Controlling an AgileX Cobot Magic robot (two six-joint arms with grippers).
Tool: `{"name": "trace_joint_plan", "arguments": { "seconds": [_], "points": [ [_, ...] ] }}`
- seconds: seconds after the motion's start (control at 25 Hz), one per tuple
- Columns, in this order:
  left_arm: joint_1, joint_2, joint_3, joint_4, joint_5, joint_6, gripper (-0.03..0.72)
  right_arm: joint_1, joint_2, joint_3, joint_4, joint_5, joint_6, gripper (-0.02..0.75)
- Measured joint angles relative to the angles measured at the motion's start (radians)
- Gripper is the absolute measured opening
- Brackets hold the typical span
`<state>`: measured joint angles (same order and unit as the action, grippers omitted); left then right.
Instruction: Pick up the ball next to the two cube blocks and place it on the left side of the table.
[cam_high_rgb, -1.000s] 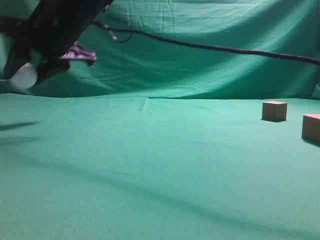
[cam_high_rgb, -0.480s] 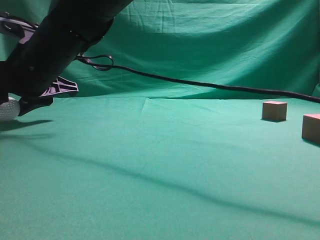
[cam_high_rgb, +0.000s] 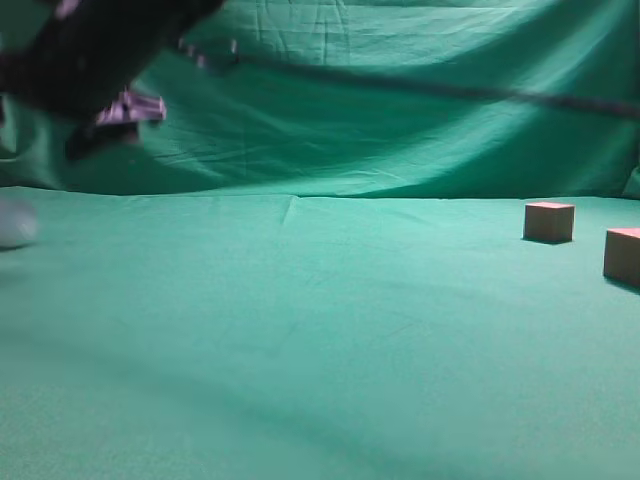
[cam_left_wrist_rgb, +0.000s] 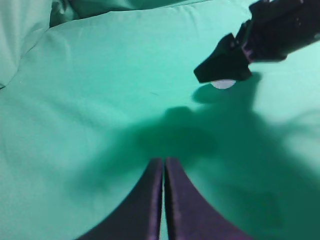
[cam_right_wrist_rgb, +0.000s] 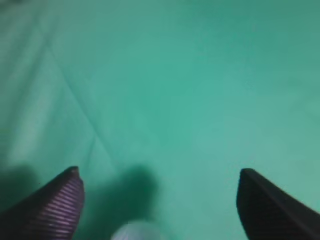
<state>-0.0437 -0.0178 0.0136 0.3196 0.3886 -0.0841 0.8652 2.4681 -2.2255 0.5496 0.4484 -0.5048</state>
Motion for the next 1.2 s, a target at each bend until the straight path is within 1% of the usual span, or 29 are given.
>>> {"name": "trace_joint_plan", "arguments": {
  "seconds": [0.04,0.08,0.16,0.24,0.28,0.32,0.36,0.44,0.48,0.56,0.64,0.72,1.0,1.12,1.2],
  "points": [
    [0.000,0.000,0.000,0.000,0.000,0.000,0.000,-0.010,-0.031,-0.011,-0.002,0.030,-0.009,0.528],
    [0.000,0.000,0.000,0.000,0.000,0.000,0.000,-0.021,-0.069,-0.021,-0.010,0.077,-0.017,0.498],
    [0.000,0.000,0.000,0.000,0.000,0.000,0.000,-0.045,-0.140,-0.030,-0.030,0.197,-0.019,0.396],
    [0.000,0.000,0.000,0.000,0.000,0.000,0.000,-0.072,-0.212,-0.036,-0.041,0.333,-0.012,0.258],
    [0.000,0.000,0.000,0.000,0.000,0.000,0.000,-0.088,-0.245,-0.036,-0.046,0.410,0.002,0.169],
    [0.000,0.000,0.000,0.000,0.000,0.000,0.000,-0.103,-0.271,-0.036,-0.053,0.485,0.028,0.100],
    [0.000,0.000,0.000,0.000,0.000,0.000,0.000,-0.118,-0.301,-0.036,-0.065,0.544,0.061,0.059],
    [0.000,0.000,0.000,0.000,0.000,0.000,0.000,-0.136,-0.358,-0.036,-0.118,0.669,0.135,0.000],
    [0.000,0.000,0.000,0.000,0.000,0.000,0.000,-0.143,-0.381,-0.036,-0.153,0.714,0.176,0.000],
    [0.000,0.000,0.000,0.000,0.000,0.000,0.000,-0.147,-0.433,-0.036,-0.260,0.785,0.254,0.000],
    [0.000,0.000,0.000,0.000,0.000,0.000,0.000,-0.147,-0.478,-0.034,-0.344,0.806,0.342,0.000],
    [0.000,0.000,0.000,0.000,0.000,0.000,0.000,-0.147,-0.526,-0.034,-0.388,0.813,0.406,0.000],
    [0.000,0.000,0.000,0.000,0.000,0.000,0.000,-0.147,-0.698,-0.006,-0.408,0.824,0.440,0.000],
    [0.000,0.000,0.000,0.000,0.000,0.000,0.000,-0.147,-0.789,0.081,-0.408,0.824,0.440,0.000],
    [0.000,0.000,0.000,0.000,0.000,0.000,0.000,-0.147,-0.848,0.171,-0.410,0.824,0.440,0.000]
  ]
}}
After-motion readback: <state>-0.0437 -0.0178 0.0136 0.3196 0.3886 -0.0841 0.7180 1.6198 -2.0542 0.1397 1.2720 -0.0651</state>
